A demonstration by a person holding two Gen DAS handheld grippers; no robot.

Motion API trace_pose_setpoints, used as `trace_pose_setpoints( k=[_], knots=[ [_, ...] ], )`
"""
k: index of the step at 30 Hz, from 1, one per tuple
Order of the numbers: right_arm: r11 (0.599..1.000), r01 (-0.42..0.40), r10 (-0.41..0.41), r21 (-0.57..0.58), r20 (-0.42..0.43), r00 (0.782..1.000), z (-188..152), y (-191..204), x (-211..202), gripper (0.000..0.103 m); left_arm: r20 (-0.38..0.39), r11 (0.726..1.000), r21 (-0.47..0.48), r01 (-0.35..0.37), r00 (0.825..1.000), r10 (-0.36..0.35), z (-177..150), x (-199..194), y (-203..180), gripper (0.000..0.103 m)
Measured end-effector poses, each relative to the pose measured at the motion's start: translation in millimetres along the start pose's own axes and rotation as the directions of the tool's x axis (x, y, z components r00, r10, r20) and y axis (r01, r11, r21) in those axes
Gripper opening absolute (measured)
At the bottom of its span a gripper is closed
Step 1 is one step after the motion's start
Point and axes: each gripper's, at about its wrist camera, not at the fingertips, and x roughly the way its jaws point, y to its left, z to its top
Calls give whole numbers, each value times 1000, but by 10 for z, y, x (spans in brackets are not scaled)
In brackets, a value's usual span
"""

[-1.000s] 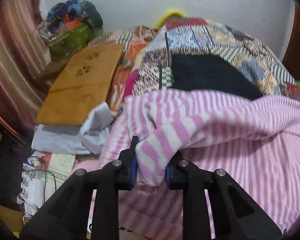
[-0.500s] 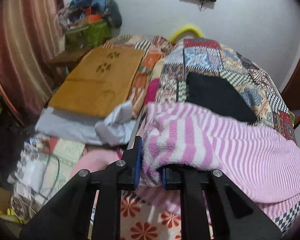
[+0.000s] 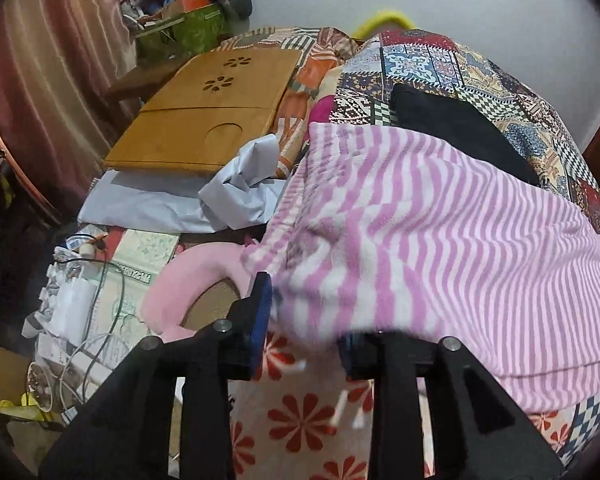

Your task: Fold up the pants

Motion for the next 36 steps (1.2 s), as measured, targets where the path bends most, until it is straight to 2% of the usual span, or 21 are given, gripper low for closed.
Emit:
trace_pose_setpoints(
  k=[3, 8, 12, 16, 22, 24, 26, 28, 33, 35, 36],
  knots=[
    [1000, 0, 0, -4, -18, 1000, -72, -54, -14, 11, 9, 1000, 0, 0, 1000, 0, -12, -165, -8, 31],
    [998, -29, 32, 55, -55, 998, -158, -179, 16, 27, 46, 1000, 25, 7, 999, -8, 39, -441, -192, 33],
    [985, -92, 104, 145, -81, 991, -279, -259, 97, 29, 97, 997, 72, 42, 994, -49, 135, -648, -531, 47],
    [966, -134, 155, 221, -83, 984, -340, -282, 193, 29, 130, 984, 147, 96, 985, -116, 233, -790, -985, 50],
    [943, -181, 201, 280, -46, 978, -285, -306, 191, 30, 114, 955, 248, 163, 974, -196, 254, -796, -1581, 53],
    [937, -189, 209, 294, -37, 977, -260, -315, 186, 33, 97, 947, 265, 183, 972, -215, 243, -751, -1719, 53],
    [932, -200, 217, 302, -24, 976, -238, -315, 181, 42, 70, 937, 283, 206, 970, -235, 216, -673, -1870, 53],
    [925, -217, 231, 312, -8, 973, -204, -294, 188, 44, 53, 931, 298, 213, 970, -239, 187, -614, -1981, 53],
    [927, -209, 219, 312, 6, 976, -104, -282, 295, 43, 0, 916, 326, 233, 969, -246, 92, -417, -2232, 53],
    [937, -180, 192, 300, -13, 981, -81, -269, 364, 26, -21, 911, 341, 231, 971, -238, 43, -319, -2317, 53],
    [951, -145, 159, 274, -27, 987, -69, -234, 398, 23, -28, 910, 344, 230, 972, -235, 26, -289, -2334, 53]
  ],
)
